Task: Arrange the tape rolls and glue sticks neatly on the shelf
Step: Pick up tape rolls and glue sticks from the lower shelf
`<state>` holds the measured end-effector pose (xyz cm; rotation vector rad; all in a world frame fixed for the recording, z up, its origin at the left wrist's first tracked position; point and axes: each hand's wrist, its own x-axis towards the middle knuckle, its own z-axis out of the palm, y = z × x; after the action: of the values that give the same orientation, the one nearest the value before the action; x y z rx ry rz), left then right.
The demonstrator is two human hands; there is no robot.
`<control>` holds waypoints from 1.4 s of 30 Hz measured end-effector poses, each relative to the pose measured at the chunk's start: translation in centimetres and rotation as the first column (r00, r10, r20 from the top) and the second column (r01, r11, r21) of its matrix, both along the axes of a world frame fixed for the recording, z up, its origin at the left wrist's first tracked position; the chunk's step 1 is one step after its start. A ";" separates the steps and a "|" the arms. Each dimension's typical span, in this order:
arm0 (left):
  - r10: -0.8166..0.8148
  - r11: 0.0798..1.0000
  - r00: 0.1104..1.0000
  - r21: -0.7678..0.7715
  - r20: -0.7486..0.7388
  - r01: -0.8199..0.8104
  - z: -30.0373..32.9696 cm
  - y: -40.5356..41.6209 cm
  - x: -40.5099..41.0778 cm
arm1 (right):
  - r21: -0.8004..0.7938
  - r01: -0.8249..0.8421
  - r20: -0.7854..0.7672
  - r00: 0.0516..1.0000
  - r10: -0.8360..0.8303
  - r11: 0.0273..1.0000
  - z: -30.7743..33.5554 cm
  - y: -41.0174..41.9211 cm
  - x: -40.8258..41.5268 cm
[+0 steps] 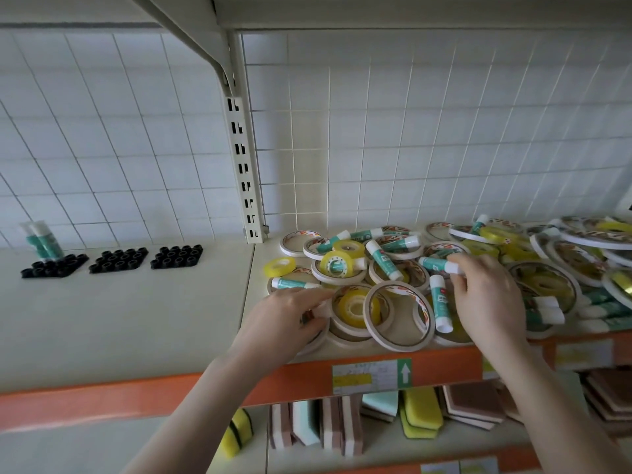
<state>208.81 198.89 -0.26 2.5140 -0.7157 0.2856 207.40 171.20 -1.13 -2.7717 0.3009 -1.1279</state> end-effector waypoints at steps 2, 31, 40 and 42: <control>-0.011 1.000 1.000 0.010 0.026 0.010 0.0 -0.2 0.1 | 0.017 -0.005 0.024 1.000 0.004 1.000 0.3 0.1 0.0; 0.326 0.845 0.946 -0.448 -0.001 -0.291 4.2 15.9 -3.1 | 0.155 -0.561 0.061 0.827 0.559 0.813 4.9 20.0 1.8; 0.385 0.833 0.923 -0.438 0.018 -0.339 4.0 32.5 -2.5 | 0.248 -0.542 0.012 0.830 0.557 0.803 4.5 37.4 3.2; 0.395 0.834 0.919 -0.429 0.024 -0.347 4.0 35.6 -2.1 | 0.267 -0.543 -0.008 0.825 0.566 0.796 4.3 40.6 3.5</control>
<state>206.70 234.53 3.77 2.2106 -0.1616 0.6493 210.89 211.81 3.14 -2.4261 -0.3323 -0.7529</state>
